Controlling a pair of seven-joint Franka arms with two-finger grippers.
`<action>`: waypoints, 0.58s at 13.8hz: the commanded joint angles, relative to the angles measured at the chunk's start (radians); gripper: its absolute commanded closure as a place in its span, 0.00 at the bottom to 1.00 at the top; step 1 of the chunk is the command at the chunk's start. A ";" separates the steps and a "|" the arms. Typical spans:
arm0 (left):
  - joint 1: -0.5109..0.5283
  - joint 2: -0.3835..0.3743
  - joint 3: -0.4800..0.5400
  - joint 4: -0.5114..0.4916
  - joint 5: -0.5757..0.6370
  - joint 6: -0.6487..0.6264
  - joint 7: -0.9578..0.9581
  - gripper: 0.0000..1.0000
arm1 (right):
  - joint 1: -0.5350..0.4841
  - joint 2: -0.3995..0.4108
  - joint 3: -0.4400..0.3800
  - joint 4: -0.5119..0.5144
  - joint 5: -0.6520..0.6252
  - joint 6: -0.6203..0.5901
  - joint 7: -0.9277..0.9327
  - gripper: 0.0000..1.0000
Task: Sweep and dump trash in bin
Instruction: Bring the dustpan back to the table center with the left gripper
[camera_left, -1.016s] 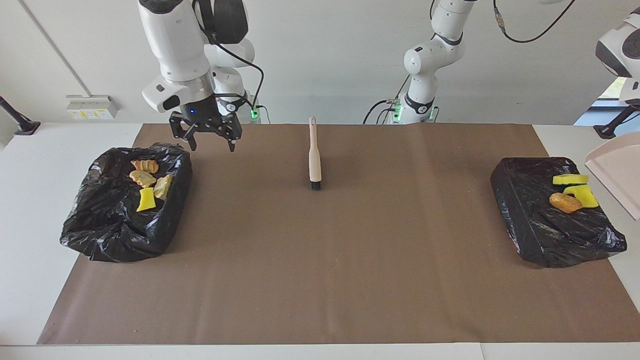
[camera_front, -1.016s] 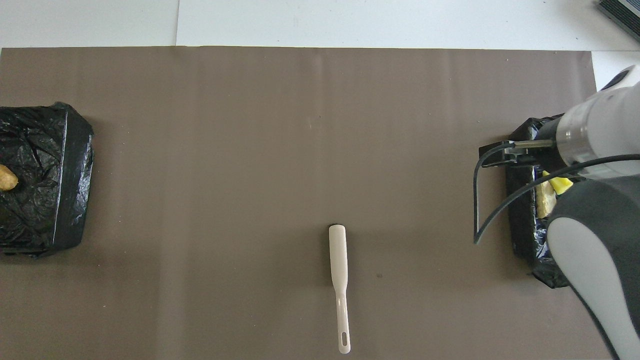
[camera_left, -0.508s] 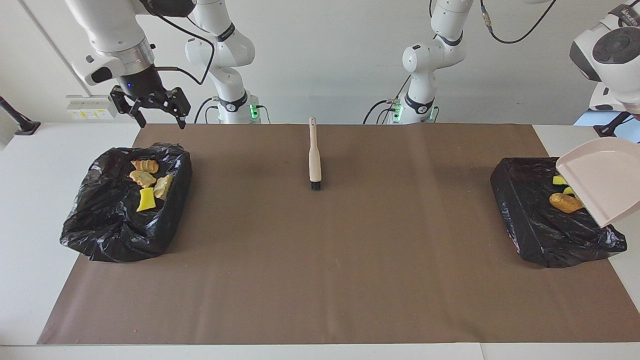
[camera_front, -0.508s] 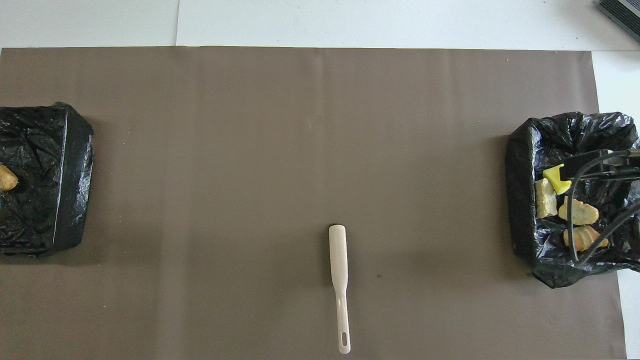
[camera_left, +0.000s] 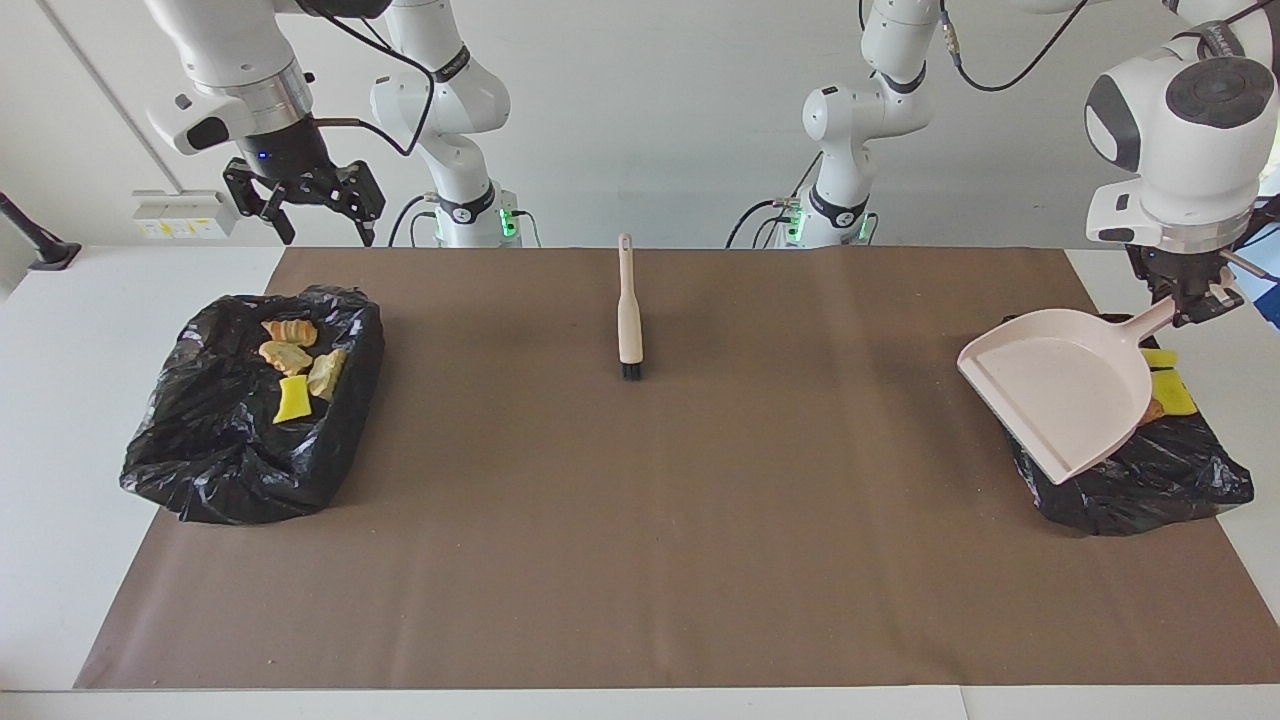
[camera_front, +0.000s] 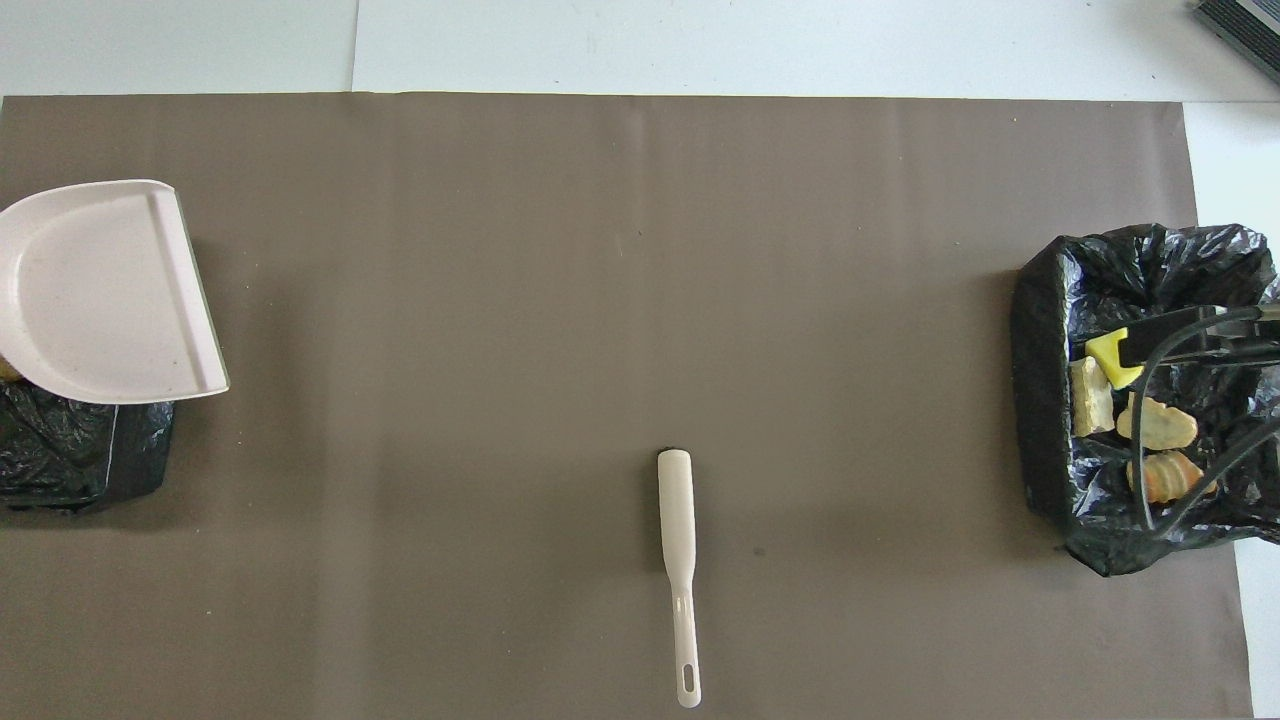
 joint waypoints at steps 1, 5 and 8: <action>-0.106 0.010 0.013 -0.032 -0.098 -0.040 -0.234 1.00 | -0.010 -0.001 0.010 0.001 0.008 -0.013 -0.010 0.00; -0.259 0.065 0.013 -0.051 -0.277 -0.015 -0.639 1.00 | -0.010 -0.001 0.007 0.001 0.008 -0.013 -0.010 0.00; -0.422 0.148 0.013 -0.049 -0.360 0.083 -1.030 1.00 | -0.010 -0.001 0.007 0.001 0.008 -0.013 -0.010 0.00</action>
